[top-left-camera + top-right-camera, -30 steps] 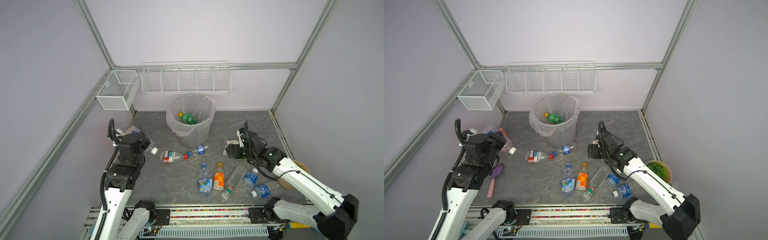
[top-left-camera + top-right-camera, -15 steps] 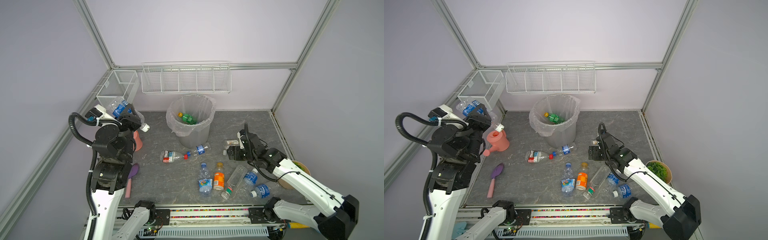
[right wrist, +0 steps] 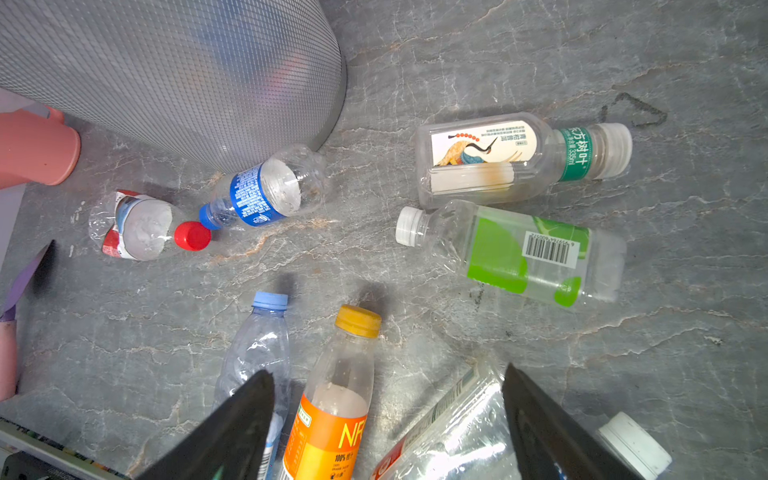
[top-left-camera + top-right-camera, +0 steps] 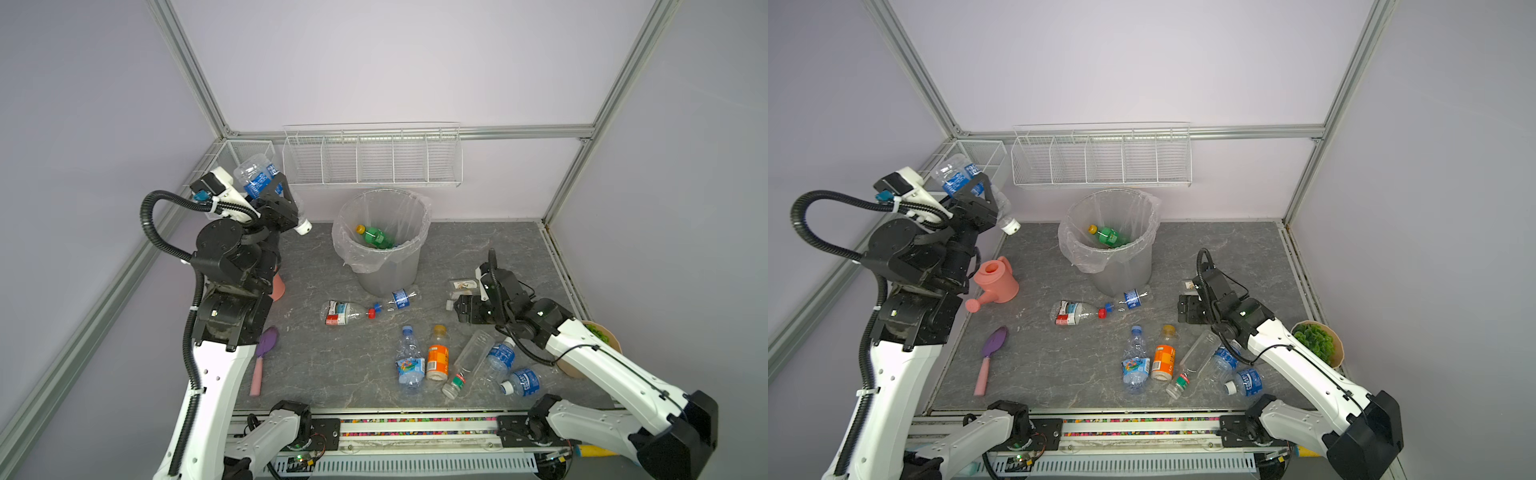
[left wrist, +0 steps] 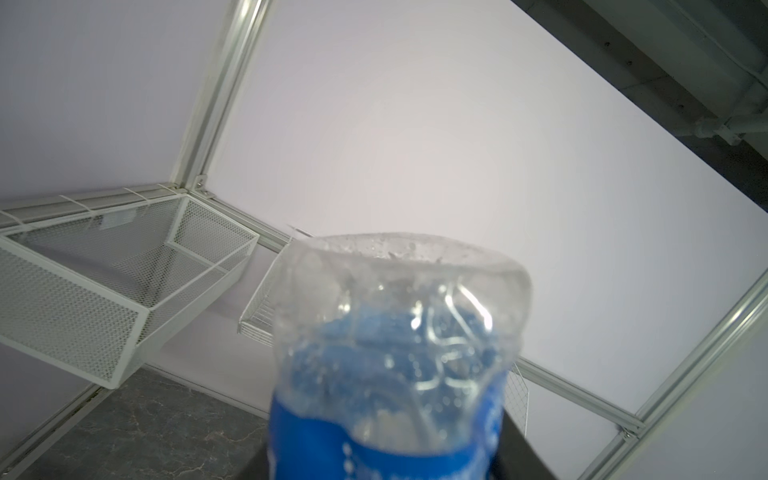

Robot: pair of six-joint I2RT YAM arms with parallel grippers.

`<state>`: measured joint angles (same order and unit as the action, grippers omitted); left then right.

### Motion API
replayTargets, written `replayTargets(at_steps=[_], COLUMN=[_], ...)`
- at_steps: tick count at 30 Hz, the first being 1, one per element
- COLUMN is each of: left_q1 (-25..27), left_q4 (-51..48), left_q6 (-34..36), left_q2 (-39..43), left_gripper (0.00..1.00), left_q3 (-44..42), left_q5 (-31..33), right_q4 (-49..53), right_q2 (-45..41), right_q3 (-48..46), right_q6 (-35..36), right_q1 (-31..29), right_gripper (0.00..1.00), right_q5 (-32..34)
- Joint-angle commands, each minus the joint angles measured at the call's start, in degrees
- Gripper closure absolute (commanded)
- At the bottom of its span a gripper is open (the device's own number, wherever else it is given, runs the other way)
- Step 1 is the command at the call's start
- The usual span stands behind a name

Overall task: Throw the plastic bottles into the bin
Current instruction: 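Carry the crushed bottle with the left gripper up over the bin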

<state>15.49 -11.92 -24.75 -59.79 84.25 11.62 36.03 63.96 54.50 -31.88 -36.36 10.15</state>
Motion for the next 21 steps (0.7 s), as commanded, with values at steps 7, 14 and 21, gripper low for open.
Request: replayTargets(at_steps=[7, 14, 21], left_q1=[2.2, 3.0, 4.1], left_q4=[2.2, 2.4, 1.7], left_q6=[4.4, 4.5, 5.5], left_q2=[-5.0, -8.7, -12.3], left_gripper=[1.00, 1.00, 1.00], left_q3=[4.0, 6.3, 8.9], left_q5=[-4.9, -5.9, -6.0], right_q4=[0.5, 0.2, 0.1], right_q2=[-1.4, -1.5, -2.0], right_q3=[-1.6, -2.3, -3.0], right_q6=[-1.2, -1.4, -1.5], right_q1=[0.4, 0.3, 0.4], right_gripper=[0.12, 0.11, 0.12], right_q5=[-0.7, -0.8, -0.7])
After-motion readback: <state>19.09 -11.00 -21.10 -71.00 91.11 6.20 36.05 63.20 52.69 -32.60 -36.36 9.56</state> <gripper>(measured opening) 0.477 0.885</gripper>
